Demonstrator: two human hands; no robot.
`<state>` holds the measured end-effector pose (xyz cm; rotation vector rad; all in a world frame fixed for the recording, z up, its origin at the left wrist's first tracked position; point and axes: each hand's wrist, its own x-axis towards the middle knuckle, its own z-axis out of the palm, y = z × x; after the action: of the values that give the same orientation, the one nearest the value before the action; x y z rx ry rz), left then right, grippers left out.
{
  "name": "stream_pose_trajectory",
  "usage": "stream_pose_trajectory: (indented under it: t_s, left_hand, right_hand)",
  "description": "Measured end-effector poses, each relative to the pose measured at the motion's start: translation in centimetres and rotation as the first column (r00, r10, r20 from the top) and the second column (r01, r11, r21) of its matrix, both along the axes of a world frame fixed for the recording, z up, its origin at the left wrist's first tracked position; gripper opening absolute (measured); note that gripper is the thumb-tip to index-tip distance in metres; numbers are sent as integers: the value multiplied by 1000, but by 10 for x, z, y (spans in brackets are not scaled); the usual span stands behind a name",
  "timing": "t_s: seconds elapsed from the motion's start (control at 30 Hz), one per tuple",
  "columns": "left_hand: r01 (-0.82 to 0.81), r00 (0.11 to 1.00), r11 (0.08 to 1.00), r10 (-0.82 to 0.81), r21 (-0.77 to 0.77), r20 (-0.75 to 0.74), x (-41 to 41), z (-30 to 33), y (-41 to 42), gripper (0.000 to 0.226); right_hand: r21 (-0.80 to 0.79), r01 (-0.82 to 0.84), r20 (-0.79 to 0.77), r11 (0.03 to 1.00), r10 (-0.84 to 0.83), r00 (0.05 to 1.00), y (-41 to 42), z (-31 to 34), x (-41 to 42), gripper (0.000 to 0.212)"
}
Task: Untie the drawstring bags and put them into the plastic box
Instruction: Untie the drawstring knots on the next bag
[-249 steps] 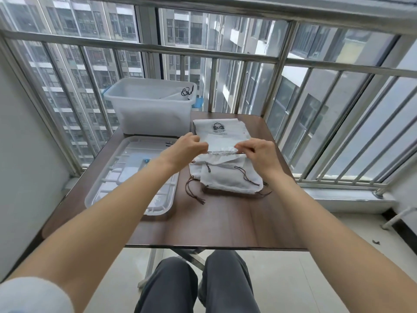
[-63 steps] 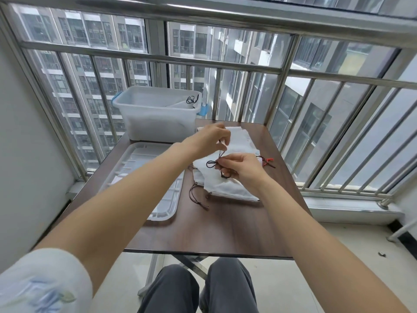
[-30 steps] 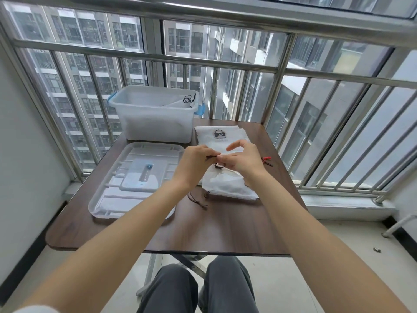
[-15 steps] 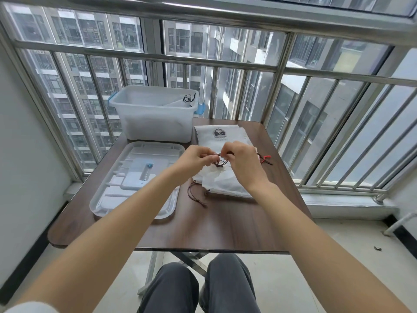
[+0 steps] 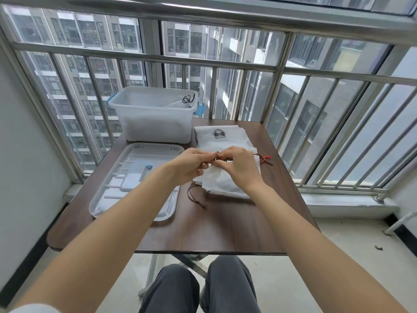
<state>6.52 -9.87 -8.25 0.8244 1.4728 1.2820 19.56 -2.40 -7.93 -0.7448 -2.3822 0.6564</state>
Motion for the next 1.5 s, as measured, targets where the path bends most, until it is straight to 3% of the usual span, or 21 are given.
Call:
stream_pose_trajectory:
  t_s: [0.1,0.3,0.4,0.67,0.97,1.2,1.33,1.4,1.5]
  left_hand:
    - [-45,998,999,45,9,-48,-2,1,0,13]
    - [-182,973,982,187,47,-136,-5,1,-7,15]
    - [-264,920,959,283,104,-270,-8,2,-10,20]
    - [-314,692,935,345,167,-633,-8,1,-25,14]
    - [-394,572,904,381,164,-726,2,-1,-30,16]
    - [-398,582,905,374,148,-722,5,2,-32,17]
    - [-400,608,905,378,141,-698,5,0,-33,18]
    - [-372,649,918,362,136,-670,3,-2,-36,18]
    - [-268,755,958,272,98,-596,4,-6,-39,16]
  right_hand:
    - [-41,3,-39,999,-4,999,1,-1,1,16]
    - [-398,-19,-159,917,-48,986,11,3,10,15]
    - [-520,-36,-244,853,-108,964,16,4,15,15]
    - [-655,-53,-322,754,-216,922,19,-4,27,21]
    - [-713,24,-317,701,-353,880,14,-11,26,29]
    - [-705,94,-273,703,-392,879,19,-15,28,32]
    - [-754,33,-303,656,-393,868,18,-18,28,29]
    - [-746,23,-299,665,-366,882,18,-18,30,26]
    - [-648,76,-217,757,-280,935,16,-10,29,23]
